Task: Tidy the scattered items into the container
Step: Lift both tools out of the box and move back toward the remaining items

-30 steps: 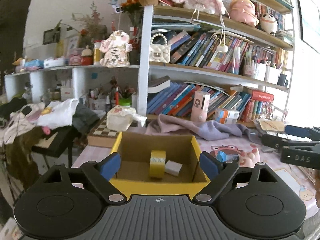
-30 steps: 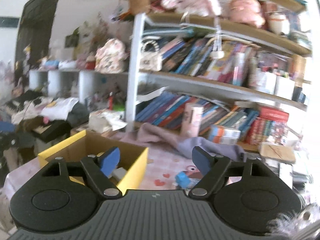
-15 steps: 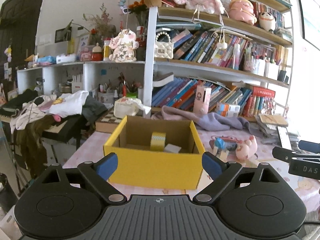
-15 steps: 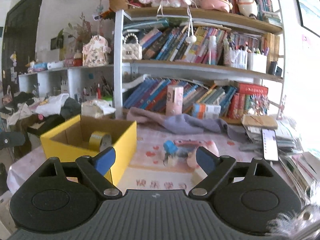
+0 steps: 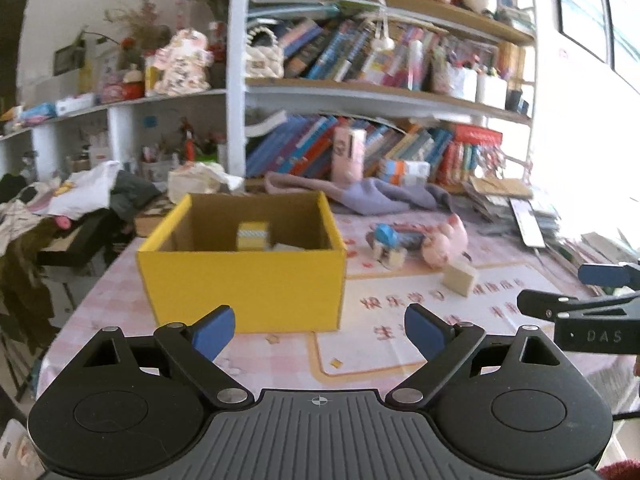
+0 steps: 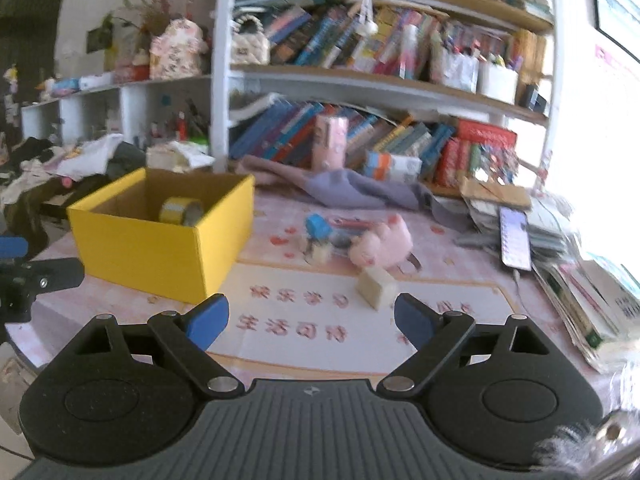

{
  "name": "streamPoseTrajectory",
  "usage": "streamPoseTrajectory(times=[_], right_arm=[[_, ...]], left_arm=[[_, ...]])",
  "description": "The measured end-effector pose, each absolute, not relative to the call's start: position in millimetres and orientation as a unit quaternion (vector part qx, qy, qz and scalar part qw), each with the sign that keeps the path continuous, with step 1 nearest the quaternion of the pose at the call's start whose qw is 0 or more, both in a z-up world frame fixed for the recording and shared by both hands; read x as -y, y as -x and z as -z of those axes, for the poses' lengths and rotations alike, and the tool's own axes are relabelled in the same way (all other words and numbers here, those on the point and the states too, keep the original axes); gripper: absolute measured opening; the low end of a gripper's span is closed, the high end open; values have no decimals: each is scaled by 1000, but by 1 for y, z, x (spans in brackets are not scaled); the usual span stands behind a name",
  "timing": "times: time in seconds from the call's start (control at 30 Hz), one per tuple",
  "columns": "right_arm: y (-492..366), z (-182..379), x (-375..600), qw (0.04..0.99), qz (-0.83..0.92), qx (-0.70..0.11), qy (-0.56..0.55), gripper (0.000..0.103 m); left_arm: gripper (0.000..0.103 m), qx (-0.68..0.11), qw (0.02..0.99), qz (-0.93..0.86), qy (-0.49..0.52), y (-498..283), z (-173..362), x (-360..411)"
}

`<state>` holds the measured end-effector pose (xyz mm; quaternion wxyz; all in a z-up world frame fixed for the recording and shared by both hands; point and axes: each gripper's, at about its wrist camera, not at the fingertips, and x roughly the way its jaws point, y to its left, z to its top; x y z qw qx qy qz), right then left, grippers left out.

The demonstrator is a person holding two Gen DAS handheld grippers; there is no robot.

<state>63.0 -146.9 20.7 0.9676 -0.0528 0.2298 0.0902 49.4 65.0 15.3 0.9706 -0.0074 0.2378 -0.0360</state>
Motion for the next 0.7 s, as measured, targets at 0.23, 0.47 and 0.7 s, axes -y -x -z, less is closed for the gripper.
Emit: streamPoseTrajectory(times=[0.23,0.47,0.7], right_arm=[[-69,-12,160,961,-76,-261,50,90],[-82,-10,179,957,-63,-277,51,90],[-100,-4,207,955,-39,-291,41,90]], left_arm=[[94,-266,961,75,-6,-63,-5,-45],[94,-282,953,111,-16,-84,1,-18],[94,-293,945,143,-32,-109,8,11]])
